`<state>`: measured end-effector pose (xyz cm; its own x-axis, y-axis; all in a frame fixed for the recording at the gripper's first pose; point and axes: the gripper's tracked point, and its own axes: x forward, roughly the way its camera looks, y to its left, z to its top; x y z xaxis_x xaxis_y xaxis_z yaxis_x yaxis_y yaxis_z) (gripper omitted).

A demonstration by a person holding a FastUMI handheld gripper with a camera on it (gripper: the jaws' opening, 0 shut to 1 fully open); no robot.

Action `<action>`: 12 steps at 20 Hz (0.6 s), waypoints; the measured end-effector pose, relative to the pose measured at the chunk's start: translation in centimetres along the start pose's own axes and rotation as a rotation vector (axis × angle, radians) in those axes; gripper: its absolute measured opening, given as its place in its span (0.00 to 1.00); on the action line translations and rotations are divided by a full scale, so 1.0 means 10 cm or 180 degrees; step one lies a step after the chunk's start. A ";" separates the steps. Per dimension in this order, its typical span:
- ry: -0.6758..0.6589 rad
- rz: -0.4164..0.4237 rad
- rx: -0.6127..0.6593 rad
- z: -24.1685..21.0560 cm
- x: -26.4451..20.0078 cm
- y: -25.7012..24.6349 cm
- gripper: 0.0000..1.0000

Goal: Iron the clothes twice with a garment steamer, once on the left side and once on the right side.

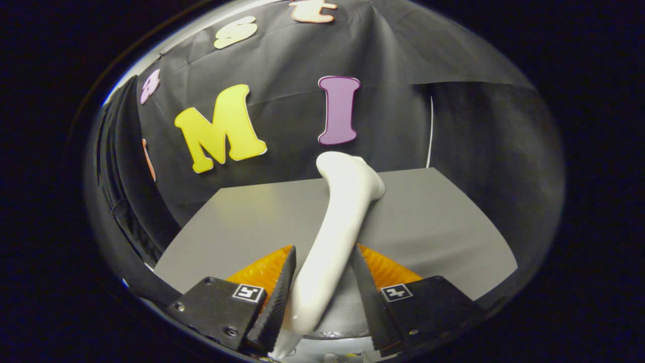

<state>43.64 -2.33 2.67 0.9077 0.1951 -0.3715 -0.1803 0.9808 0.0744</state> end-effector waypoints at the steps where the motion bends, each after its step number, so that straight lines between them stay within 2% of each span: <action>1: 0.0043 -0.0010 -0.0014 -0.05 0.00 0.02 0.69; 5: 0.0043 -0.0145 0.0115 -0.05 0.02 0.04 0.59; 7: 0.0086 -0.0080 0.0182 -0.09 -0.02 0.11 0.52; 8: 0.0087 -0.0048 0.0229 -0.09 -0.01 0.16 0.44; 10: 0.0025 -0.0124 0.0081 -0.10 -0.09 0.19 0.36; 12: -0.0058 -0.0172 0.0043 -0.12 -0.22 0.30 0.35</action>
<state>40.68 0.15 2.55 0.9228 0.1416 -0.3584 -0.1258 0.9898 0.0672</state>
